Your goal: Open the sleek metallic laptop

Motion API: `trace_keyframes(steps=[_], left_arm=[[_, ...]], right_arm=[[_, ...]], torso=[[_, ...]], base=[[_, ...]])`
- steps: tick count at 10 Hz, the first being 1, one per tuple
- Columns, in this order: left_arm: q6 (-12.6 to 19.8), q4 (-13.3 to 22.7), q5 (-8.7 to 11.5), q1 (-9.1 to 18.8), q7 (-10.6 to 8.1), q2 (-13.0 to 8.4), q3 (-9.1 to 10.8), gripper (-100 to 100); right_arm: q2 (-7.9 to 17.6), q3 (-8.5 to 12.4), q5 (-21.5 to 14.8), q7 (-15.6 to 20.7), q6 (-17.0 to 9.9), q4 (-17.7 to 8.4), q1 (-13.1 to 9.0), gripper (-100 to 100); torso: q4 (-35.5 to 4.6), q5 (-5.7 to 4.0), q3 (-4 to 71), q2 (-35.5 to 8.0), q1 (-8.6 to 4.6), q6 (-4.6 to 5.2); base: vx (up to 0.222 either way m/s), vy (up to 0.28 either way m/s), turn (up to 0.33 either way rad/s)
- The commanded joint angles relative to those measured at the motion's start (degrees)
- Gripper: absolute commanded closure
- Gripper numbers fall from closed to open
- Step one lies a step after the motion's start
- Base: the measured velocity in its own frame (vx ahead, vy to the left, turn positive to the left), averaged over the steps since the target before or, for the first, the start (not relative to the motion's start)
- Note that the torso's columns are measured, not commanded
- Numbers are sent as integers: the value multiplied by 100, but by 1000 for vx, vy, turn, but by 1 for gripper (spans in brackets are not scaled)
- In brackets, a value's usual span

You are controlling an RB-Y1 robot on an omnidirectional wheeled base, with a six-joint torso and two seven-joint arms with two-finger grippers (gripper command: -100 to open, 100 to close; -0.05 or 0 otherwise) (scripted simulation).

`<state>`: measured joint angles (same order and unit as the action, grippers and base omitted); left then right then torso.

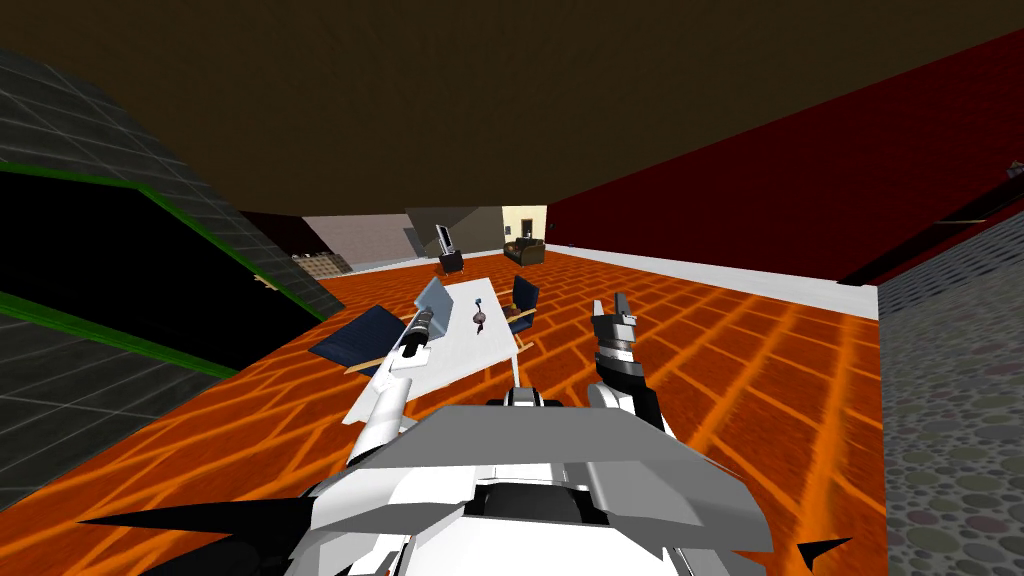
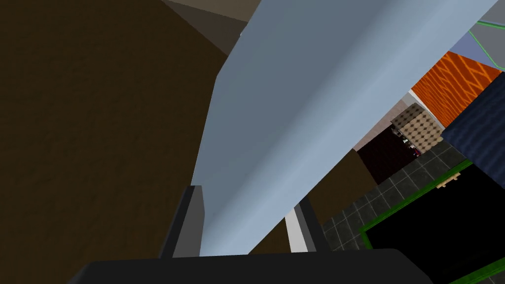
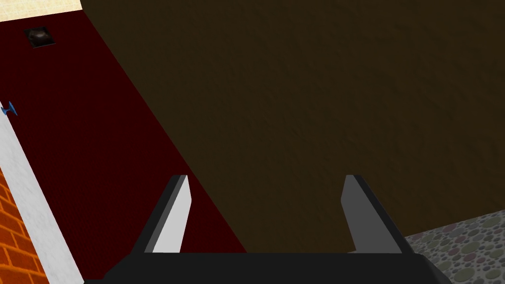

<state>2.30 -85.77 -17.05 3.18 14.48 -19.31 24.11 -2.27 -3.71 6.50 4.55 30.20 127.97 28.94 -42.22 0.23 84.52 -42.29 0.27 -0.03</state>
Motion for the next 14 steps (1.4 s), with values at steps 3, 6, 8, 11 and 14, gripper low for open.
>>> trace_keyframes(steps=[3, 6, 8, 11, 14], left_arm=[[101, 194, 513, 304, -514, 171, 31, 100], [-41, 321, 701, 327, -688, 323, 46, 100], [-130, 445, 880, 381, -862, 454, 66, 100], [-309, 692, 1240, 490, -1210, 714, 107, 100], [-506, 881, 1442, 481, -1404, 904, 100, 100]], right_arm=[[0, 0, 0, 0, 0, 0, 0, 0], [0, 0, 0, 0, 0, 0, 1, 0], [0, 0, 0, 0, 0, 0, 1, 0], [0, 0, 0, 0, 0, 0, 1, 0], [0, 0, 0, 0, 0, 0, 1, 0]], torso=[[3, -9, 9, 10, -11, -2], [-3, -18, 6, 5, -32, 5], [-3, -17, 10, 11, -24, 12], [-12, -26, 3, -2, -25, 1], [-20, -35, -3, -11, -51, 3]], base=[[-63, 90, 28], [-24, 80, 37], [-15, 95, 32], [-20, 110, 36], [-10, 95, 29]])
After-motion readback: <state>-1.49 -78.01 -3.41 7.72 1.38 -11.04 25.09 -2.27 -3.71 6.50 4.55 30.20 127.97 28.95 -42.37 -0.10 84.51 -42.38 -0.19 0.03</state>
